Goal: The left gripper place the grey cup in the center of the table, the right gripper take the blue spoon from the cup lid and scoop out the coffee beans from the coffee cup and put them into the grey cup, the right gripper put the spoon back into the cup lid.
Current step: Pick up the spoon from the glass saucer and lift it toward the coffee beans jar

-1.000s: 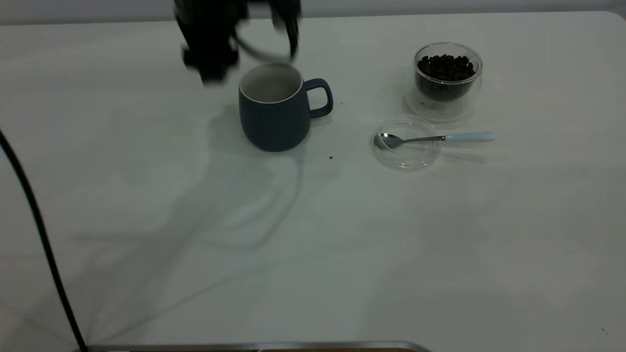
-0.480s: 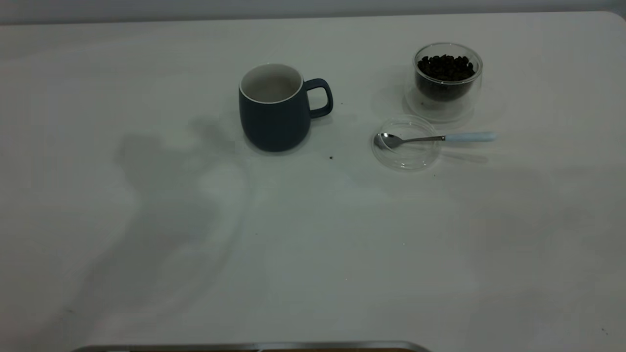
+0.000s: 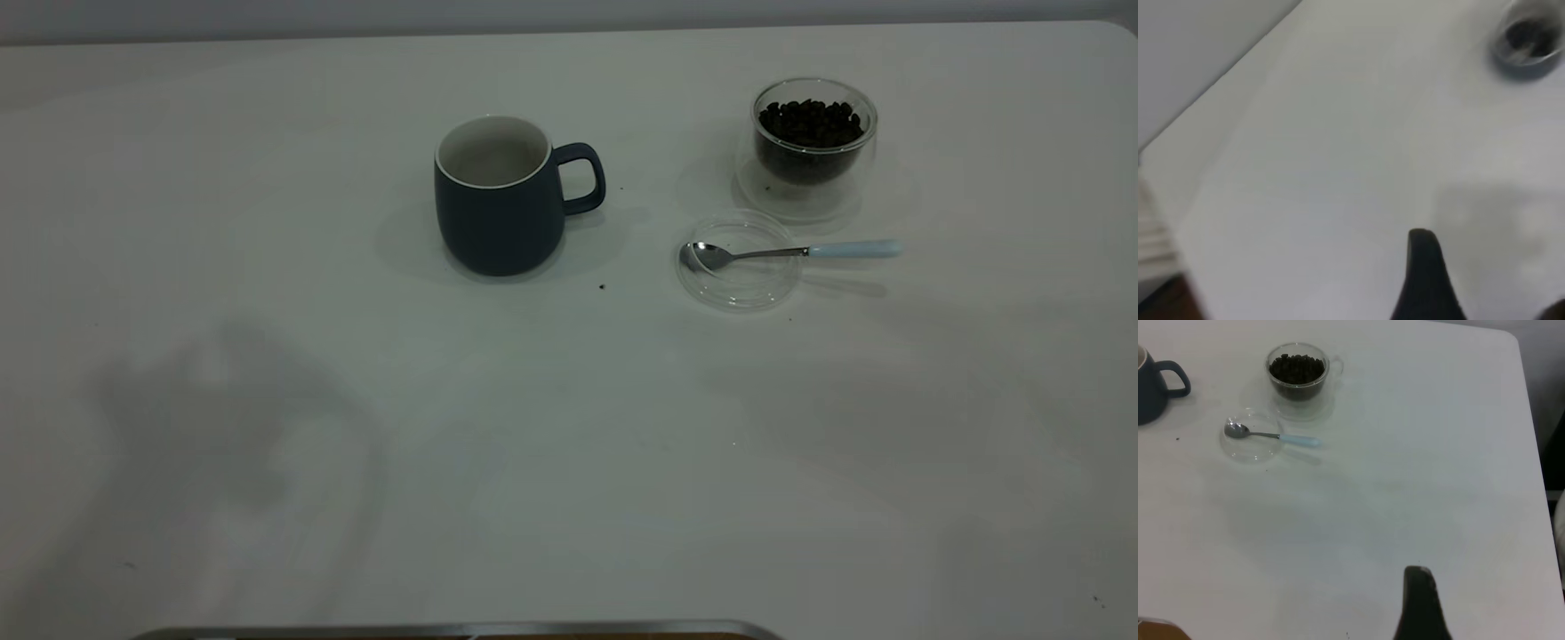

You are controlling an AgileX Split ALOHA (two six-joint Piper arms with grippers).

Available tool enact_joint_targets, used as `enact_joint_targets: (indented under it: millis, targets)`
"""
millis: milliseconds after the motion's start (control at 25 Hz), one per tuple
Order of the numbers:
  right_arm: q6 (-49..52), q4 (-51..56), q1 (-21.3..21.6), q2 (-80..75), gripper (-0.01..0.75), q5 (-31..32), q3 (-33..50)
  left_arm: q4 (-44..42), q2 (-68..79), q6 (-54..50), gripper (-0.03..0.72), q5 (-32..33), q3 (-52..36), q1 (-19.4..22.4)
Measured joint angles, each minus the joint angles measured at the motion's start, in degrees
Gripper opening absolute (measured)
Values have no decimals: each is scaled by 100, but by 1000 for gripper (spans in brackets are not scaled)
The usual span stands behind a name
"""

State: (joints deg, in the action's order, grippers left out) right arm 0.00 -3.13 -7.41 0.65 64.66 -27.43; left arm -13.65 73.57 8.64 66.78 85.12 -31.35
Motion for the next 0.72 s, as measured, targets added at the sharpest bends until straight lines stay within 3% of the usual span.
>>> enact_joint_targets:
  millis: [160,320,720]
  targets:
    - [0,0,0,0,565,0,0,1160,-837,340,592,0,-95,0]
    - [0,0,0,0,565,0,0,1883,-1846,495,592,0,-781,0]
    - [0,0,0,0,565,0,0,2091,-4475,-78,592,5,-3699,0]
